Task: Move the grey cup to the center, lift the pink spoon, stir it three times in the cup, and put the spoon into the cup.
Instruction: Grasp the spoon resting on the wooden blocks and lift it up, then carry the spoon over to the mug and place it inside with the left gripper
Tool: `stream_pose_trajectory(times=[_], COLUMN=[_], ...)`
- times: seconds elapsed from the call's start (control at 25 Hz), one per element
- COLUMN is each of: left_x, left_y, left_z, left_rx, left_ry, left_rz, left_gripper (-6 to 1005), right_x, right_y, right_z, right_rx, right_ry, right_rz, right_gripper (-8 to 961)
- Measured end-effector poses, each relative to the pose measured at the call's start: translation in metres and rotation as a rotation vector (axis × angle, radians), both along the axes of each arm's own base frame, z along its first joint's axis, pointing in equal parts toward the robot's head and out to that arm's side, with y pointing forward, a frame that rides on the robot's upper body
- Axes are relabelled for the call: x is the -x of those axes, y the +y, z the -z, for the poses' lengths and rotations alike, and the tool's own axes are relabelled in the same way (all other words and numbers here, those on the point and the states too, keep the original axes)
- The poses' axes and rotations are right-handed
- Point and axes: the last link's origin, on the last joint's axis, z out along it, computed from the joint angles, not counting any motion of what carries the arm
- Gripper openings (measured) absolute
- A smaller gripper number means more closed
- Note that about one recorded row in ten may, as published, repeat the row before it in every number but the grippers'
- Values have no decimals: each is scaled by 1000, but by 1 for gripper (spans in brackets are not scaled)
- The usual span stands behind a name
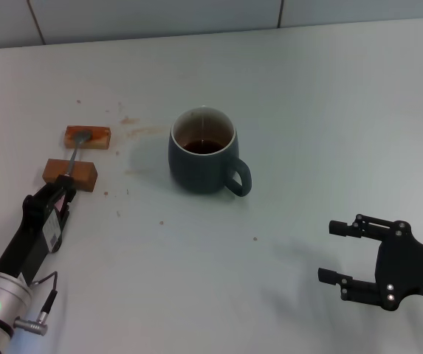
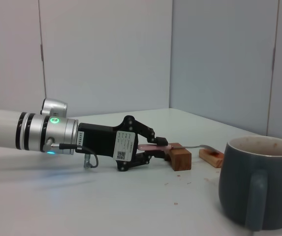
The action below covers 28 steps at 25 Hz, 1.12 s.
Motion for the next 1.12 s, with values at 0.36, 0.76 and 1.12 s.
stream_pose_trajectory(times=[0.36, 0.76, 1.12], left_x=[1, -2, -54], left_y=[1, 6, 30], left_z=[-1, -7, -48], left_rx=[-1, -41, -290], left_ry=[14, 49, 173], left_rz=[0, 39, 462], left_gripper=[226, 136, 135], right_x=[0, 0, 2], right_y=[0, 1, 2], right_z=[0, 0, 1], right_rx=[2, 5, 11], right_ry=[2, 4, 10], right_rz=[3, 8, 12], right_gripper=[709, 709, 709])
